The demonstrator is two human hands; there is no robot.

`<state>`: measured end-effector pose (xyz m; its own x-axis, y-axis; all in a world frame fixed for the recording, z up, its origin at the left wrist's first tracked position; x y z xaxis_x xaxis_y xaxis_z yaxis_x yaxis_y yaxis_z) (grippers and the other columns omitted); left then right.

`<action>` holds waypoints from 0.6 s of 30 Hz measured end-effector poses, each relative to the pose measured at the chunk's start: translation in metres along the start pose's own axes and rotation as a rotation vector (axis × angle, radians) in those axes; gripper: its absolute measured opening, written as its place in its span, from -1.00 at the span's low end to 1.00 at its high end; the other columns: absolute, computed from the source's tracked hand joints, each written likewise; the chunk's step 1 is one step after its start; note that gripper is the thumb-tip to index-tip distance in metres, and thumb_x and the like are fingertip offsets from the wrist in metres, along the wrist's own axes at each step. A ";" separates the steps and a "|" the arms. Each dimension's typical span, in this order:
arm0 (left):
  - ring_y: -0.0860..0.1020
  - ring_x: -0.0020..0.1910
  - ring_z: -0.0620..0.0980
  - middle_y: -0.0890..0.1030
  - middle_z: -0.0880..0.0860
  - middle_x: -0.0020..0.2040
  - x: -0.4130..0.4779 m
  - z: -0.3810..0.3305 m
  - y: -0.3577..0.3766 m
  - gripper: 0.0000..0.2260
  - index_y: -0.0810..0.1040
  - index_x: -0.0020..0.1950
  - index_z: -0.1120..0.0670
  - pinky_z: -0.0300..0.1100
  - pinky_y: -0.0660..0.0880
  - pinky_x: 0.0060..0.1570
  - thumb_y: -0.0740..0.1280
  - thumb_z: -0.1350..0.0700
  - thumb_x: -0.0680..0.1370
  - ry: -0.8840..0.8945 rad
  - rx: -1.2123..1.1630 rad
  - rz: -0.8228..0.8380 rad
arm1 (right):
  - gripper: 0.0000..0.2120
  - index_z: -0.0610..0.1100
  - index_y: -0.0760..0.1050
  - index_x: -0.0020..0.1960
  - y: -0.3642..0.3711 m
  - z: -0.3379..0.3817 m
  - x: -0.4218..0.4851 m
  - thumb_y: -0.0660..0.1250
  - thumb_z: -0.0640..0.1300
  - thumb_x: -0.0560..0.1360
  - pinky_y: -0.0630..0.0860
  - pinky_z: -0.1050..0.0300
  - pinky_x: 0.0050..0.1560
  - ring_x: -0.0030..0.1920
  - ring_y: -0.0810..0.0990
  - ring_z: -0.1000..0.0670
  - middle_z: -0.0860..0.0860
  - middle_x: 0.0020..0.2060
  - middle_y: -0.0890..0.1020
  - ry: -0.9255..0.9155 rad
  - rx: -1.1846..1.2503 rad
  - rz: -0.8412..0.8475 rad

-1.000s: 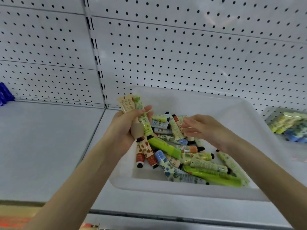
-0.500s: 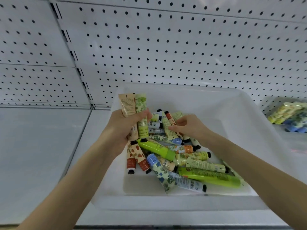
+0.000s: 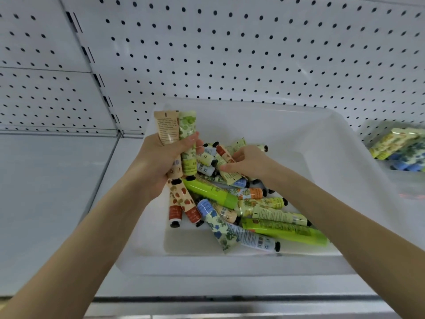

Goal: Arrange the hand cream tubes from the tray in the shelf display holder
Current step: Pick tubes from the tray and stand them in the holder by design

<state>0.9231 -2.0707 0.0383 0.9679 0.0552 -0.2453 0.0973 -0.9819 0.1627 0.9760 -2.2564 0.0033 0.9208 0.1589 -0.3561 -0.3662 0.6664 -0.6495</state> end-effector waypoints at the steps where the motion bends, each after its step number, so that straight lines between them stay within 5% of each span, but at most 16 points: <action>1: 0.67 0.00 0.05 0.71 0.12 -0.02 0.001 0.000 0.000 -0.85 0.63 0.01 0.12 -0.02 0.63 -0.09 0.38 0.13 0.48 0.002 0.004 -0.001 | -0.43 -0.39 0.52 0.17 0.000 0.000 0.000 0.47 0.05 0.39 0.48 -0.23 0.17 0.11 0.56 -0.30 -0.32 0.14 0.56 -0.007 -0.007 -0.007; 7: 0.67 0.01 0.06 0.70 0.13 -0.03 0.000 -0.002 0.000 -0.81 0.64 -0.02 0.13 0.05 0.60 0.02 0.40 0.10 0.42 0.012 -0.032 -0.011 | -0.58 -0.30 0.59 0.07 0.003 -0.009 0.004 0.48 0.00 0.38 0.55 -0.01 -0.10 -0.14 0.62 -0.14 -0.17 -0.11 0.67 -0.038 -0.008 -0.004; 11: 0.67 0.01 0.04 0.70 0.13 -0.02 0.000 -0.001 0.000 -0.84 0.62 0.04 0.16 -0.02 0.63 -0.04 0.38 0.15 0.49 0.022 -0.033 -0.020 | -0.61 -0.35 0.56 -0.02 0.005 -0.014 0.007 0.48 -0.03 0.39 0.37 0.18 -0.36 -0.39 0.44 0.01 -0.08 -0.34 0.51 -0.039 -0.049 -0.011; 14: 0.68 -0.01 0.02 0.70 0.13 -0.02 0.000 -0.002 0.001 -0.81 0.60 0.10 0.19 -0.07 0.65 -0.13 0.38 0.18 0.51 0.031 -0.041 -0.038 | -0.67 -0.25 0.46 -0.14 0.006 -0.017 0.009 0.49 -0.01 0.39 0.37 0.15 -0.38 -0.40 0.42 0.00 -0.09 -0.35 0.45 -0.034 -0.061 -0.020; 18: 0.68 -0.01 0.03 0.70 0.14 -0.01 0.000 -0.001 0.001 -0.81 0.59 0.10 0.20 -0.06 0.64 -0.10 0.38 0.18 0.51 0.035 -0.027 -0.043 | -0.67 -0.17 0.43 -0.05 0.008 -0.015 0.010 0.49 -0.02 0.38 0.37 0.19 -0.36 -0.30 0.46 0.04 -0.02 -0.25 0.50 -0.047 -0.075 -0.029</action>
<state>0.9234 -2.0715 0.0399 0.9701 0.1044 -0.2189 0.1450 -0.9732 0.1785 0.9798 -2.2602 -0.0152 0.9357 0.1758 -0.3059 -0.3470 0.6153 -0.7078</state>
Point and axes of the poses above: each hand's wrist, its own x-axis towards the middle knuckle, its own y-axis out of the palm, z = x × y, the point moved 2 cm from there along x, towards the middle knuckle
